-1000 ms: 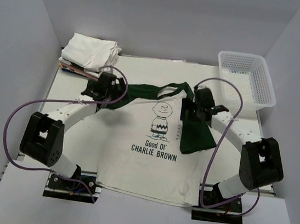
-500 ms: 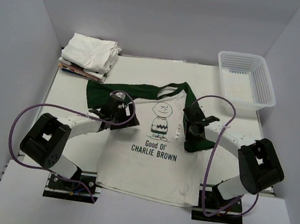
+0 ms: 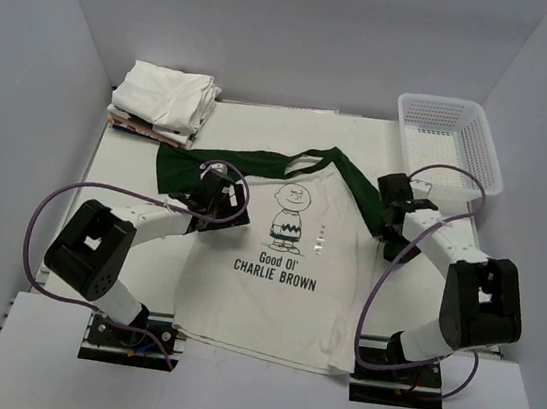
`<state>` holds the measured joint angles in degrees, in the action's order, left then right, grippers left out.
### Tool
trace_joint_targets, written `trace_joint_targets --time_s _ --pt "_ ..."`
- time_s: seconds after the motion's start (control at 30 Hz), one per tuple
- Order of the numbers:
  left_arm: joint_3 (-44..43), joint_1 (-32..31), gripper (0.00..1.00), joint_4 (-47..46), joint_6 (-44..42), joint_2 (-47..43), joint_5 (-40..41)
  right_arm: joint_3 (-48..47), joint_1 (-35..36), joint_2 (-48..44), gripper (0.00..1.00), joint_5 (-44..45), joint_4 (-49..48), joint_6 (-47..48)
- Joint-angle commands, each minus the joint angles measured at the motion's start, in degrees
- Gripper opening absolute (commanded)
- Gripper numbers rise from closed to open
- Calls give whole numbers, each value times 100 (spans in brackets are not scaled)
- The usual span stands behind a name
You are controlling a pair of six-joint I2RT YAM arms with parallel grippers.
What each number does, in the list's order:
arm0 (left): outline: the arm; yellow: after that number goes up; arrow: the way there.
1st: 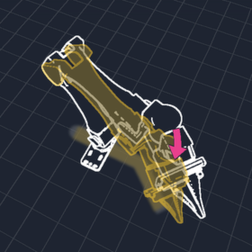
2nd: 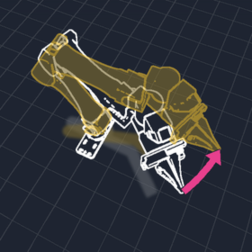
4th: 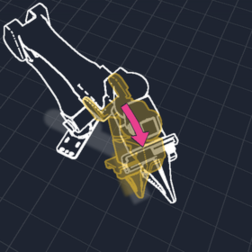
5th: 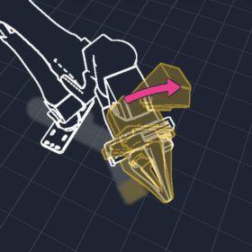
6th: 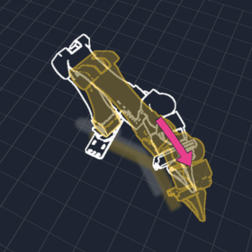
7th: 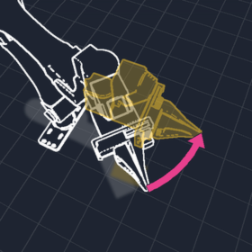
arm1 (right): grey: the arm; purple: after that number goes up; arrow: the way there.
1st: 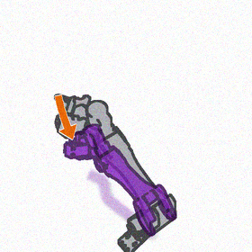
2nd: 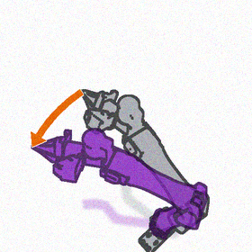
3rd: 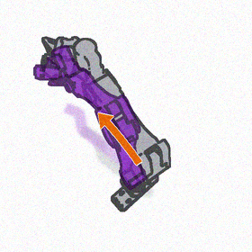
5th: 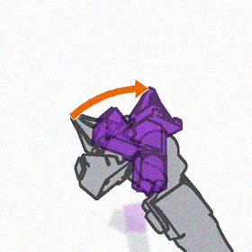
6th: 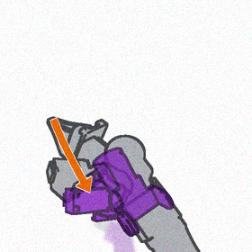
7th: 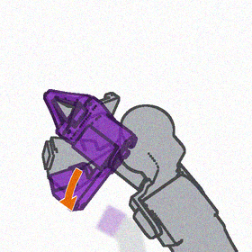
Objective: Fold and stack the t-shirts
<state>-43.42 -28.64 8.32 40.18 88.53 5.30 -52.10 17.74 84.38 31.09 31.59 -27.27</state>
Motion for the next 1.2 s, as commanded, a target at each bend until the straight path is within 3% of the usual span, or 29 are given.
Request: trace_joint_targets --time_s 0.0,0.03,0.1,0.17,0.27,0.4,0.5,0.6,0.77,0.93,1.03,1.13,1.17 --pt "62 78 100 847 -432 165 455 -354 -376 307 0 800 -117 -24" --pt "62 78 100 847 -650 164 402 -493 -568 386 0 854 -162 -24" --pt "0 78 100 777 -837 103 402 -697 -640 676 18 925 -356 213" --pt "-245 78 100 987 -898 103 471 -1090 -596 877 46 479 -224 536" --pt "-387 78 100 1260 -898 -255 262 -839 -237 668 88 -443 -381 897" --pt "-177 78 100 1435 -688 -1028 -274 -162 106 -418 90 -1683 -1109 1013" --pt "209 -36 100 1436 -407 -1346 -1081 6 388 -545 90 -2221 -1654 1205" --pt "622 -115 100 1383 -196 -1400 -1899 -596 678 -30 90 -2503 -1753 1294" --pt "835 -396 100 1716 -73 -935 -1980 -1890 722 1799 90 -2889 -1998 1224" --pt "642 -318 100 2435 340 -364 -1156 -4007 713 3590 90 -2916 -1577 1294" --pt "248 -204 100 2867 656 -74 -147 -4370 600 3998 90 -2855 -1525 1172" --pt "-517 -133 100 3386 605 462 725 -4135 521 4122 90 -2687 -1376 1013" --pt "-640 -72 100 3143 544 568 866 -3985 494 3956 90 -2670 -1375 769"
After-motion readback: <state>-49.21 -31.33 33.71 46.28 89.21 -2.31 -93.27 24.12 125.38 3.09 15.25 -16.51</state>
